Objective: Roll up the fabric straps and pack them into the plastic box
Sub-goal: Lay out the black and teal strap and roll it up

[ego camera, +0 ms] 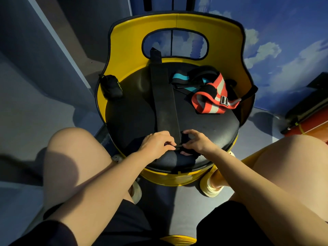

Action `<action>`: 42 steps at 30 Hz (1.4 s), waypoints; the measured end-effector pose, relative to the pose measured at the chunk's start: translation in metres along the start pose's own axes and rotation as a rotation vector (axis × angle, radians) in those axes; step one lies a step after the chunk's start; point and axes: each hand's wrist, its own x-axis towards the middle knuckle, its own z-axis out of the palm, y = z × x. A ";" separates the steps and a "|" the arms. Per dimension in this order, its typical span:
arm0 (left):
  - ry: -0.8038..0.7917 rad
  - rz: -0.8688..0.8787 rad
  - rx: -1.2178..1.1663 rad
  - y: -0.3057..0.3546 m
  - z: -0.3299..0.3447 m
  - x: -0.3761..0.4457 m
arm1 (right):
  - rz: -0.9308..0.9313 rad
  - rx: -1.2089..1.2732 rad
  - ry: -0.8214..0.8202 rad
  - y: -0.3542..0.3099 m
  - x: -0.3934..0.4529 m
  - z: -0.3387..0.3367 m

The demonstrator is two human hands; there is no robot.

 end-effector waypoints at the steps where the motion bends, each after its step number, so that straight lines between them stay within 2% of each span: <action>1: 0.006 -0.011 -0.016 0.000 0.001 -0.001 | -0.007 -0.012 0.000 0.000 0.000 0.000; 13: 0.044 -0.057 -0.187 -0.002 0.010 -0.004 | -0.076 -0.232 -0.030 -0.001 -0.009 -0.001; 15: 0.005 -0.026 -0.124 -0.002 0.010 -0.005 | -0.090 -0.259 -0.026 -0.001 -0.009 -0.002; 18: -0.097 0.075 0.113 -0.002 0.010 -0.008 | -0.111 -0.292 -0.013 -0.001 -0.009 -0.002; 21: -0.071 0.099 0.152 -0.005 0.012 -0.010 | -0.125 -0.358 0.001 -0.001 -0.010 -0.003; 23: -0.048 0.088 0.136 -0.005 0.013 -0.010 | -0.172 -0.500 0.045 0.000 -0.010 -0.003; 25: -0.031 0.053 0.095 -0.006 0.013 -0.009 | -0.316 -0.787 0.137 0.000 -0.011 -0.004; 27: -0.005 0.011 0.023 -0.007 0.012 -0.008 | -0.475 -0.936 0.189 -0.001 -0.014 -0.004; 31: 0.010 -0.063 -0.132 -0.008 0.009 -0.005 | -0.592 -0.965 0.065 0.003 -0.016 0.002; 37: -0.029 -0.156 -0.345 -0.014 0.006 0.006 | -0.603 -0.896 0.119 0.004 -0.014 0.006; 42: 0.054 -0.180 -0.350 -0.014 0.009 0.011 | -0.521 -0.805 0.157 0.002 -0.007 0.008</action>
